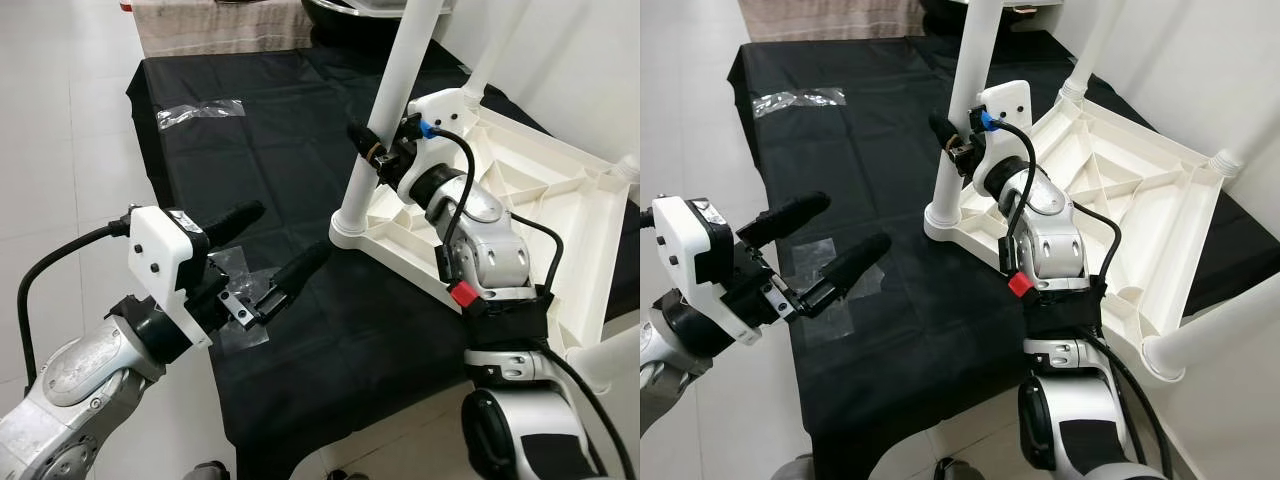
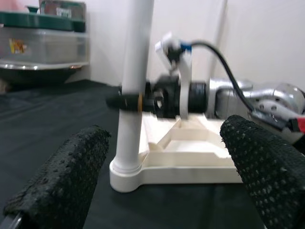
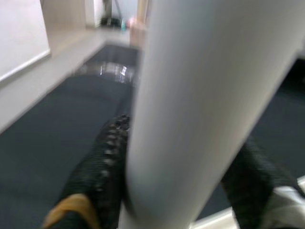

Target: Building children table

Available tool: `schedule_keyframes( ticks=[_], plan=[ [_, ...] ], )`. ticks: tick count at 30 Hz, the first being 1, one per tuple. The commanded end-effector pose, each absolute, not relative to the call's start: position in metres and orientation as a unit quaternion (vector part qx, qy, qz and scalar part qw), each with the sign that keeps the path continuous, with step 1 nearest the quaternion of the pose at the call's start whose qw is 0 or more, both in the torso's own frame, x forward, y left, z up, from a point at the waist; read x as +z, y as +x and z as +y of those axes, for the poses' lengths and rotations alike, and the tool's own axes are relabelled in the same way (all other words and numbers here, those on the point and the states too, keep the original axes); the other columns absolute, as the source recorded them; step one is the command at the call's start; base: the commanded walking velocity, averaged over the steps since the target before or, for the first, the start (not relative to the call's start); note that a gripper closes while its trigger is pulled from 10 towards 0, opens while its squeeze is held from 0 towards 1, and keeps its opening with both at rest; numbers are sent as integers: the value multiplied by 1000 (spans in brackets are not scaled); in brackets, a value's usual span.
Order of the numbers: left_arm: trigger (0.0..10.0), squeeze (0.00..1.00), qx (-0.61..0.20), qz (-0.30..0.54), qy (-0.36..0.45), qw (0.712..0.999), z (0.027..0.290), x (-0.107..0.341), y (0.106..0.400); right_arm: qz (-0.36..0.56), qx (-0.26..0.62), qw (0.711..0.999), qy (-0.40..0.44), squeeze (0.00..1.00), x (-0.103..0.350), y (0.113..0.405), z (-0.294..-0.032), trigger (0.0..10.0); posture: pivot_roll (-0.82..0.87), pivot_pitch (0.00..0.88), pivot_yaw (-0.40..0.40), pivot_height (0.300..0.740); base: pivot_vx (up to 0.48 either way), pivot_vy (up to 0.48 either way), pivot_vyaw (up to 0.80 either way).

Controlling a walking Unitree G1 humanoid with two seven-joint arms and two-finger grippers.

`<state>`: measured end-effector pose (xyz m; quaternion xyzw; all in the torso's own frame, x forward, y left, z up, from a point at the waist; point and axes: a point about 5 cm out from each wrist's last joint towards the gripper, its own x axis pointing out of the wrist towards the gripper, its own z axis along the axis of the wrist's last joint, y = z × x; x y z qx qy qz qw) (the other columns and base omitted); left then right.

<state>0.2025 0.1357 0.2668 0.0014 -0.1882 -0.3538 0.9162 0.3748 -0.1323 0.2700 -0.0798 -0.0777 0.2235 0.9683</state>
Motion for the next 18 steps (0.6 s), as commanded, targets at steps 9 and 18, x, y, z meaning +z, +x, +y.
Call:
schedule_keyframes(
  ticks=[9,18],
  plan=[
    [10000,0,-329,-184,22,926,142,265,205,-102,365,925,-12,616,277,348,-154,10000,86,237,-125,740,0,0,0],
    [10000,0,-230,-165,57,957,168,260,219,1,459,887,-48,251,240,311,-194,10000,53,239,-128,740,0,0,0]
  ],
)
